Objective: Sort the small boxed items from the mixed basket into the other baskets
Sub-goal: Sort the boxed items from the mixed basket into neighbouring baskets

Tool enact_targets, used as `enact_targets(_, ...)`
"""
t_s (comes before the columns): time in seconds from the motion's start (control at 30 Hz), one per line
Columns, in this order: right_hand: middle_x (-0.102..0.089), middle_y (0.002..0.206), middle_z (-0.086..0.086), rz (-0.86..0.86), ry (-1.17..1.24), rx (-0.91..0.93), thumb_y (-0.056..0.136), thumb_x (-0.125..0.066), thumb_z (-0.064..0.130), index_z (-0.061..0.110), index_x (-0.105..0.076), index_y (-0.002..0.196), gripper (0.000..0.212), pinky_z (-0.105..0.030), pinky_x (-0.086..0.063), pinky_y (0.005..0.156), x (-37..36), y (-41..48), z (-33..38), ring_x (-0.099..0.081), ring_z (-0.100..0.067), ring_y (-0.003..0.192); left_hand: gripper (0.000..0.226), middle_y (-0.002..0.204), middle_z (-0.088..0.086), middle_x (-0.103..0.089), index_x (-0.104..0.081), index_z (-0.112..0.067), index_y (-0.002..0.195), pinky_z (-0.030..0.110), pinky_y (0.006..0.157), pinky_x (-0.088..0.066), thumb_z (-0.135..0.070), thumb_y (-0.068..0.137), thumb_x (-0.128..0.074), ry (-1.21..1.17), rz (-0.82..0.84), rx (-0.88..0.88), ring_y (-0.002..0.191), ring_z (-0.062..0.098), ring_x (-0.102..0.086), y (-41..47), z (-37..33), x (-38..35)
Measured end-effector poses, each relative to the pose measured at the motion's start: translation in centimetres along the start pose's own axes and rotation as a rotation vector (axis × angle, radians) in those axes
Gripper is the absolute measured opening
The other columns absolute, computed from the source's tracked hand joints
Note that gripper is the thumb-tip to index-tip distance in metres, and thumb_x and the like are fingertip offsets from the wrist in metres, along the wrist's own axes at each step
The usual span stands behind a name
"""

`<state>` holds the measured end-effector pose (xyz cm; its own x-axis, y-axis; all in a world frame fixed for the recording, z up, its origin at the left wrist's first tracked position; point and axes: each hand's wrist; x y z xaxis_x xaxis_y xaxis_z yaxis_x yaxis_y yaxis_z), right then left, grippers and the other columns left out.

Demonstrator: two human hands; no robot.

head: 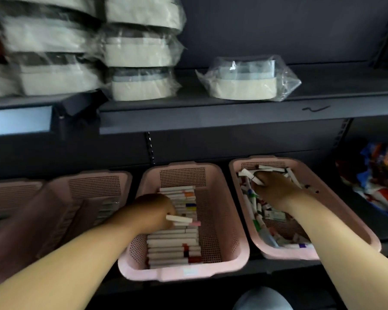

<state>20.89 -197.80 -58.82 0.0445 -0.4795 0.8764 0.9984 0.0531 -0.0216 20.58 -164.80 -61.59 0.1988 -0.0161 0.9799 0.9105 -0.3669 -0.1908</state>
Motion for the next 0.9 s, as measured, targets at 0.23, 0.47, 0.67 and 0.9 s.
enact_targets(0.23,-0.067,0.085,-0.001,-0.004,-0.032,0.024,0.1,-0.049,0.028,0.025,-0.063,0.089,0.018,-0.036,-0.049,0.068,-0.7,-0.5,1.7,-0.063,-0.016,0.074,0.013,0.1,-0.009,-0.073,-0.079,-0.031,0.103,0.024,0.076,-0.051,-0.034,0.095,-0.069,-0.006,-0.053,-0.012,0.091,0.011,-0.067,-0.2,1.1,-0.7)
enact_targets(0.47,-0.065,0.074,-0.001,-0.003,-0.018,0.001,0.1,-0.049,0.029,0.023,-0.061,0.082,0.023,-0.031,-0.038,0.055,-0.8,-0.6,2.1,-0.059,-0.015,0.061,0.015,0.093,-0.01,-0.068,-0.073,-0.03,0.097,0.028,0.075,-0.052,-0.043,0.099,-0.065,-0.332,-0.108,0.032,0.084,0.008,-0.064,0.1,1.4,-0.3)
enact_targets(0.67,-0.069,0.084,0.0,-0.002,0.005,0.016,0.098,-0.049,0.032,0.024,-0.066,0.093,0.019,-0.04,-0.054,0.072,-1.8,-0.4,1.8,-0.066,-0.018,0.076,0.019,0.086,-0.001,-0.069,-0.073,-0.032,0.079,0.027,0.066,-0.042,-0.041,0.095,-0.073,-0.563,-0.184,0.053,0.076,0.013,-0.062,-0.4,0.2,0.7)
enact_targets(0.9,-0.065,0.077,-0.001,0.016,0.021,0.034,0.1,-0.048,0.022,0.026,-0.059,0.082,0.021,-0.031,-0.045,0.06,-2.4,-0.6,1.8,-0.062,-0.016,0.068,0.011,0.083,0.002,-0.076,-0.078,-0.014,0.094,0.021,0.068,-0.054,-0.004,0.092,-0.074,-0.925,-0.135,-0.01,0.075,0.01,-0.069,-2.0,0.0,1.7)
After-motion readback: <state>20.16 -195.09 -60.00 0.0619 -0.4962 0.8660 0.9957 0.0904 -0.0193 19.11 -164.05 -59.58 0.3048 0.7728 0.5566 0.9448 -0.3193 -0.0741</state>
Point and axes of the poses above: each hand's wrist, its own y-axis towards the middle knuckle, its own x-axis out of the back of the hand, z = x × y
